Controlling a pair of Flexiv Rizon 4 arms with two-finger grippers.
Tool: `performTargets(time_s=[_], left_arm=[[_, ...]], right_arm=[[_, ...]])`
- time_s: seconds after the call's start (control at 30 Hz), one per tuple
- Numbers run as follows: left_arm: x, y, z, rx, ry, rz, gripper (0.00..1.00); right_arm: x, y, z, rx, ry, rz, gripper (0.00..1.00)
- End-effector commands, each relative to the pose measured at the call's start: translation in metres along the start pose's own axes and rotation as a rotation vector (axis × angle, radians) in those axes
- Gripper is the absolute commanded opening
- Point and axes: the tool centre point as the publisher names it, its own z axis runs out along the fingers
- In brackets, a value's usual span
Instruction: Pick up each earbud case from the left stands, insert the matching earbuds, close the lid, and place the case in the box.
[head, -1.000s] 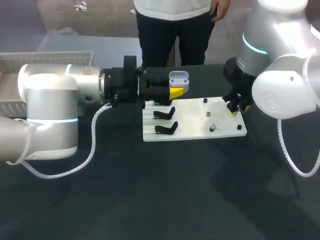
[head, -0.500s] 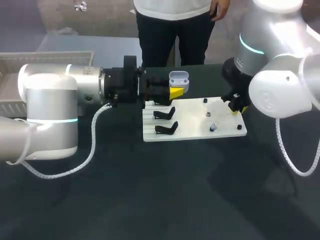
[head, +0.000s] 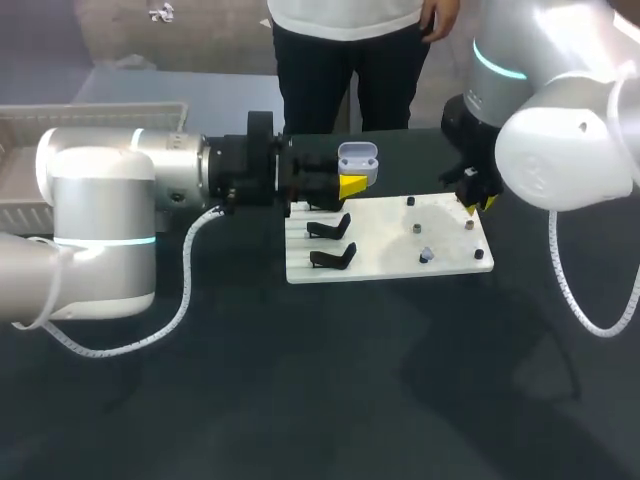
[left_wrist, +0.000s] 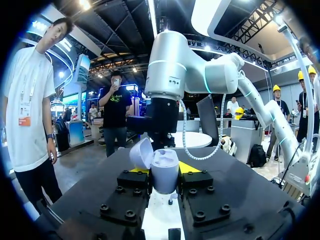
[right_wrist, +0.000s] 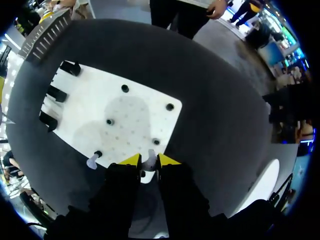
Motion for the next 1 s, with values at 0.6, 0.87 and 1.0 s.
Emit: performTargets(time_s=[0.6,0.87,1.0], left_arm=[[0.001,-0.001,0.000,-0.004,-0.005,0.004,0.00],[0.001,-0.001,0.000,-0.004,-0.005,0.004,0.00],[0.001,-0.001,0.000,-0.004,-0.005,0.004,0.00]], right_arm=[[0.038,0.048,-0.124,0.057,-0.048,0.089,0.00],[0.038,0.048,-0.124,0.057,-0.048,0.089,0.00],[0.038,0.048,-0.124,0.057,-0.048,0.089,0.00]])
